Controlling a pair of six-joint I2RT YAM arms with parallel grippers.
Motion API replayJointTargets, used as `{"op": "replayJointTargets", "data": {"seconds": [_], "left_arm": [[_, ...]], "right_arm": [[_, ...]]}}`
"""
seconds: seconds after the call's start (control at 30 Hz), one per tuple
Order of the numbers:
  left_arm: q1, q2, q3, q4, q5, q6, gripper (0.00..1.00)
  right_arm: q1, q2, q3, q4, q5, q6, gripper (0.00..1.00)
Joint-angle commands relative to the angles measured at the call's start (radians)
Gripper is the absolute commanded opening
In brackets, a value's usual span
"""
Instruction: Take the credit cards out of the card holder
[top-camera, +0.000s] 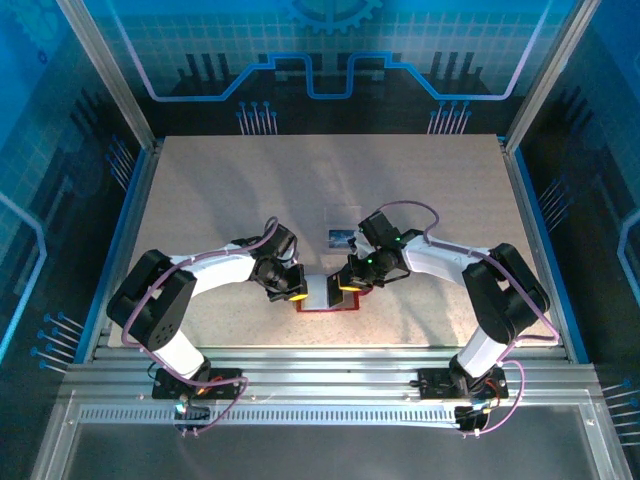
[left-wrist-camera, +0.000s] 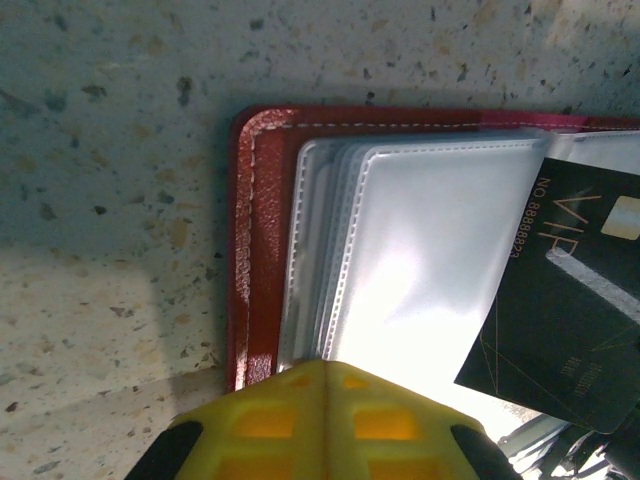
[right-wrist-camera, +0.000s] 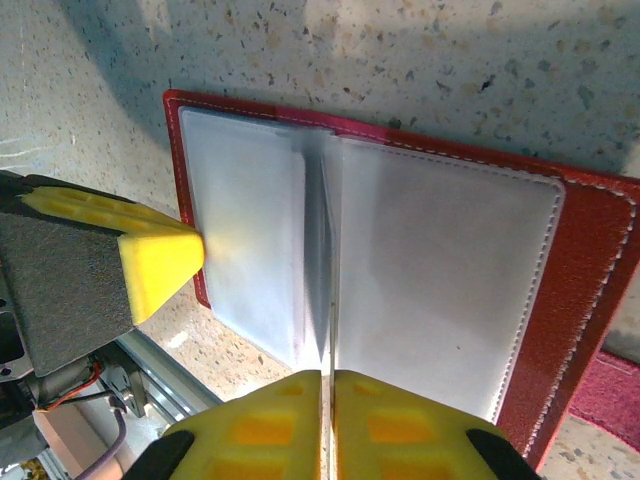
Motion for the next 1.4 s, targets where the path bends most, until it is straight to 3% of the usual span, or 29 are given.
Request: {"op": "replayJointTargets", "data": {"seconds": [0.0,0.63,0.97,1.23,1.37], "left_arm": [[0.007,-0.011,0.021,-0.029,0.002,0.011,0.06],[0.006,-0.020,0.017,-0.028,0.001,0.011,0.06],[0.007,-0.045,0.031,-0.029,0.013,0.000,0.07],[0.008,-0.104,0.062,-0.051,-0.012,0.003,0.10],[0.010,-0.139,0.057,-0.040,-0.032,-0.001,0.11]], "right_arm": [[0.013,-0.003,-0.008,0.004,0.000,0.010,0.12],[0.015,0.014,-0.015,0.022,-0.001,0.013,0.10],[0.014,-0.036,-0.009,-0.008,0.016,0.002,0.05],[-0.013,-0.095,0.043,-0.143,0.060,-0.088,0.03],[-0.032,-0.111,0.105,-0.242,0.084,-0.219,0.03]]}}
